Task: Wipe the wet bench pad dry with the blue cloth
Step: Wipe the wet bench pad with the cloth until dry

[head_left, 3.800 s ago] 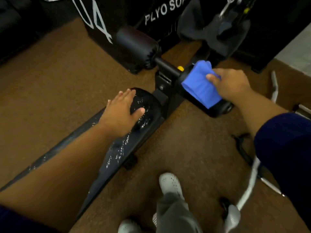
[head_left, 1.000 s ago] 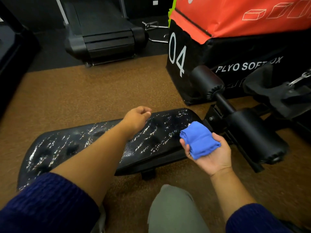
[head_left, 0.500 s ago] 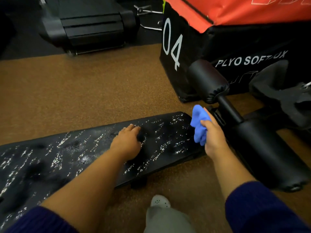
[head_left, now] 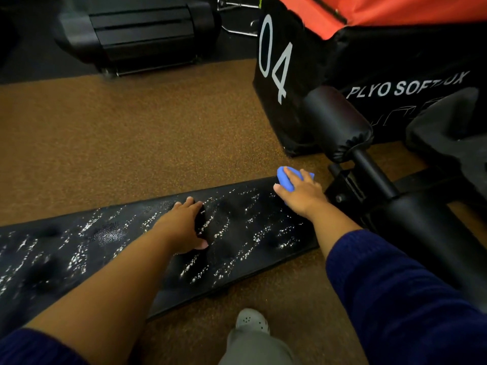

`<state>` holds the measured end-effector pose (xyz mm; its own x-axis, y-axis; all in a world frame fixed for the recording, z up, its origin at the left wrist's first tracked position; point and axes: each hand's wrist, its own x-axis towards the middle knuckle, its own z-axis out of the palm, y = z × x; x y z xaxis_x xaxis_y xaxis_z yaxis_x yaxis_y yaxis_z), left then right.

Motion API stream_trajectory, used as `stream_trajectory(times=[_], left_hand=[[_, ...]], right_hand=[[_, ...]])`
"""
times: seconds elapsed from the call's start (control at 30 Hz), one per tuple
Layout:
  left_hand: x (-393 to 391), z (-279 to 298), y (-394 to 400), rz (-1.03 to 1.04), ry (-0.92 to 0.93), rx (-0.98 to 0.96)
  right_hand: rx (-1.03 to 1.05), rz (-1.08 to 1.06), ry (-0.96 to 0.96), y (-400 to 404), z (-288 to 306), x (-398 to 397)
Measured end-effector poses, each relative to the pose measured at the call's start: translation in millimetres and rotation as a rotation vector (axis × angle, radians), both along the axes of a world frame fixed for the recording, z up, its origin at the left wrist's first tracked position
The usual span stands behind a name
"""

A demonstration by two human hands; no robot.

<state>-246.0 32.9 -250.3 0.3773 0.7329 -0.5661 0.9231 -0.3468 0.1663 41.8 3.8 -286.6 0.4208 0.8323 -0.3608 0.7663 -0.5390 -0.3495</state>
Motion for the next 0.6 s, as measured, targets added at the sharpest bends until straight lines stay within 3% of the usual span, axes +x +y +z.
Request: stream_trajectory(times=[0.13, 0.3, 0.47, 0.6], left_hand=[[1.3, -2.1, 0.2, -0.033, 0.064, 0.015], [5.1, -4.0, -1.7, -0.009, 0.081, 0.038], [5.2, -4.2, -3.3, -0.005, 0.086, 0.051], [6.0, -2.7, -4.8, 0.015, 0.084, 0.06]], right_hand=[[0.206, -0.024, -0.168, 8.9, -19.5, -17.7], [0.396, 0.341, -0.213, -1.2, -26.8, -7.4], [0.287, 0.01, -0.222, 0.2, -18.5, 5.2], [0.323, 0.211, -0.22, -0.2, -23.1, -16.3]])
